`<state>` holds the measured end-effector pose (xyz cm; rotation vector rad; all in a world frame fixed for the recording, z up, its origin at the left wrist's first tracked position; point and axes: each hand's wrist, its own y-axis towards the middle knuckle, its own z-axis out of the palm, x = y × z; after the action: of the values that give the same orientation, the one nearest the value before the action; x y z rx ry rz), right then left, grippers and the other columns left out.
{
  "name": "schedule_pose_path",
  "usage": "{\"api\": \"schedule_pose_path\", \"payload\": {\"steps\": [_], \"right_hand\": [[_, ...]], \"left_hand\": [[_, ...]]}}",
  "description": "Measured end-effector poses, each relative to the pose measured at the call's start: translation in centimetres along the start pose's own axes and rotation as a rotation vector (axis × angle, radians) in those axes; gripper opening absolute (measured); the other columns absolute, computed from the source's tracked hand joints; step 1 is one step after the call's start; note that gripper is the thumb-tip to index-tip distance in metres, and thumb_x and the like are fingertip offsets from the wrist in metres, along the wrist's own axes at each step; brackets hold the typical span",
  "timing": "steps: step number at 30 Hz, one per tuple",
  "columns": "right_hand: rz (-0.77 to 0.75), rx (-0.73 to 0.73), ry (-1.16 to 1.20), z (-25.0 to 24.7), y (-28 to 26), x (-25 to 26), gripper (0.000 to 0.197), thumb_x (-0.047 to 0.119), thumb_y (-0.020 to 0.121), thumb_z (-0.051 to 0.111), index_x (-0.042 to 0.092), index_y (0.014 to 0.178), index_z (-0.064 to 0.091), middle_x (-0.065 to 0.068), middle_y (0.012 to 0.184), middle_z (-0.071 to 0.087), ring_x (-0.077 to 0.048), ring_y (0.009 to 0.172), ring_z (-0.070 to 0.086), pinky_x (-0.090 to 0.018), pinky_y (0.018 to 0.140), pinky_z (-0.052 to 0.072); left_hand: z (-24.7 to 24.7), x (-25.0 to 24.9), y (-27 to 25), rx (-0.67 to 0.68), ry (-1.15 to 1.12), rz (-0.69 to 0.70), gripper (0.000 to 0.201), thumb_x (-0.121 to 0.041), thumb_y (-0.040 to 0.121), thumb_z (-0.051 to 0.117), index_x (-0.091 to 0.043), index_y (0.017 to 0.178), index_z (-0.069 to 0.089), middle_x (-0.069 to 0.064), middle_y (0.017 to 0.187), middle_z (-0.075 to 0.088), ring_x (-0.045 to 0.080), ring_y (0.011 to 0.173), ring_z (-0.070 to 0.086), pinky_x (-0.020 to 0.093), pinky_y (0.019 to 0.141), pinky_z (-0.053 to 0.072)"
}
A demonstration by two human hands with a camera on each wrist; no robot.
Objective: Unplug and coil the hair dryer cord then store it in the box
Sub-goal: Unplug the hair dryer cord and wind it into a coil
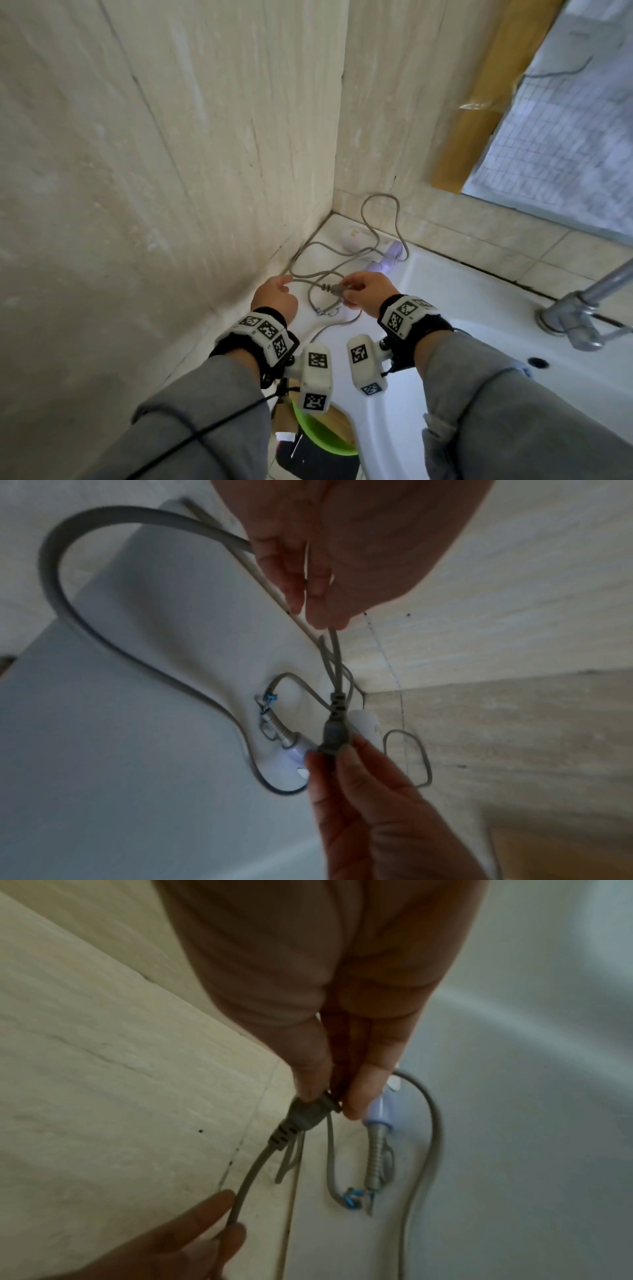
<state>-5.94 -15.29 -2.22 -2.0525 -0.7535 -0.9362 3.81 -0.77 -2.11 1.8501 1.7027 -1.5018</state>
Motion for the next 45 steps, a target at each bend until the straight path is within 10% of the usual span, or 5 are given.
{"api": "schedule_pose_path", "payload": {"steps": [8, 19, 26, 36, 45], "right_hand": [[-0.061, 0.003, 0.284, -2.0, 0.0, 1.4, 0.023, -0.007, 0.089, 0.046, 0.011, 0.090, 0.061, -0.010, 0.091, 0.064, -0.021, 0.083, 0.060, -0.026, 0.084, 0.053], [-0.080, -0.288, 0.643, -9.9, -2.1, 7.5, 0.020, 0.006, 0.093, 0.050, 0.002, 0.108, 0.063, -0.012, 0.082, 0.064, -0.017, 0.062, 0.060, -0.020, 0.062, 0.057], [-0.145, 0.029, 0.395, -12.8, -6.9, 10.1, 0.015, -0.001, 0.088, 0.054, 0.011, 0.079, 0.058, -0.007, 0.075, 0.058, -0.014, 0.065, 0.053, -0.022, 0.064, 0.046], [-0.307, 0.307, 0.452, -14.8, -10.9, 11.8, 0.049, 0.000, 0.088, 0.039, 0.039, 0.117, 0.048, 0.000, 0.058, 0.069, -0.015, 0.051, 0.062, -0.032, 0.067, 0.047], [-0.327, 0.442, 0.190, -14.5, -12.4, 12.4, 0.023, 0.018, 0.080, 0.071, 0.016, 0.102, 0.063, -0.004, 0.087, 0.062, -0.015, 0.077, 0.055, -0.025, 0.076, 0.048]], "left_hand": [[-1.2, -2.9, -1.3, 0.058, 0.242, 0.118, 0.037, -0.043, 0.085, 0.058, -0.012, 0.099, 0.071, 0.008, 0.108, 0.069, 0.027, 0.103, 0.061, 0.033, 0.092, 0.048], [-2.7, -12.5, -8.3, 0.370, -0.810, 0.242, 0.022, -0.024, 0.096, 0.048, -0.011, 0.083, 0.061, -0.007, 0.043, 0.052, 0.005, 0.039, 0.052, 0.017, 0.045, 0.047], [-3.3, -19.4, -12.7, 0.591, -1.087, 0.303, 0.029, -0.030, 0.099, 0.034, -0.019, 0.086, 0.057, -0.007, 0.037, 0.044, 0.001, 0.029, 0.038, 0.010, 0.036, 0.034], [-2.2, -22.7, -15.9, 0.567, -1.249, 0.234, 0.024, -0.024, 0.099, 0.038, -0.014, 0.086, 0.056, -0.008, 0.039, 0.047, 0.006, 0.032, 0.043, 0.019, 0.055, 0.034], [-3.4, -21.1, -14.7, 0.416, -1.188, 0.190, 0.024, -0.001, 0.094, 0.032, -0.006, 0.083, 0.052, 0.004, 0.077, 0.057, 0.015, 0.069, 0.054, 0.023, 0.080, 0.044]]}}
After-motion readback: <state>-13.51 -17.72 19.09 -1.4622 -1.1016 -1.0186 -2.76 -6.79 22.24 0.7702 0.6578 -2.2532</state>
